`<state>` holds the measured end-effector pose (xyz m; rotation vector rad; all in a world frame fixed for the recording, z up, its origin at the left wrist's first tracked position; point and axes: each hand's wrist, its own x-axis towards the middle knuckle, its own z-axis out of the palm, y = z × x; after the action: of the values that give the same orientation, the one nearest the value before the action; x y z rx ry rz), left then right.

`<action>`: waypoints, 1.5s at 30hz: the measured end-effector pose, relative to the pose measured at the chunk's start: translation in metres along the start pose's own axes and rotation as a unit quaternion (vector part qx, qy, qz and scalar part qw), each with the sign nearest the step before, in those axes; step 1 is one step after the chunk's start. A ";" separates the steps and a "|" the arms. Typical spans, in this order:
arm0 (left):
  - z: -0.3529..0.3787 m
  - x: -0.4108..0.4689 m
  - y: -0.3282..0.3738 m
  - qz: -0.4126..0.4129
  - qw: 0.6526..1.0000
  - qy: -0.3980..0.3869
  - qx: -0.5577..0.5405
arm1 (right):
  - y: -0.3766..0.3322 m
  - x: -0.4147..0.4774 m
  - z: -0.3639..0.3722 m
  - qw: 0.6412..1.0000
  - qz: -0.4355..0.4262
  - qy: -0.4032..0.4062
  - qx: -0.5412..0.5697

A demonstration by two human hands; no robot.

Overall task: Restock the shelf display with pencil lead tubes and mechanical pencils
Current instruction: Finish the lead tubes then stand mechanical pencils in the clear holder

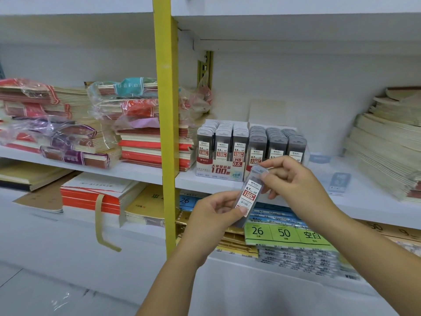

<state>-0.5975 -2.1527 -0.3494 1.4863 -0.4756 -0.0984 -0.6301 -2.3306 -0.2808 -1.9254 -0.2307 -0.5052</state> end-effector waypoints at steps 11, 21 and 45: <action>0.031 0.018 -0.008 0.154 0.919 0.044 0.361 | -0.051 0.027 -0.070 0.930 -0.266 0.135 -0.217; 0.038 0.023 -0.018 0.175 0.895 0.046 0.409 | -0.031 0.056 -0.070 0.907 -0.203 0.071 -0.363; 0.033 -0.102 -0.205 -0.173 0.874 -0.189 0.413 | 0.242 -0.231 0.004 0.933 0.314 0.005 -0.177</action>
<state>-0.6556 -2.1682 -0.5726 2.4142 -0.5963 -0.5305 -0.7414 -2.4076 -0.5870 -2.1997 0.5093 -0.1247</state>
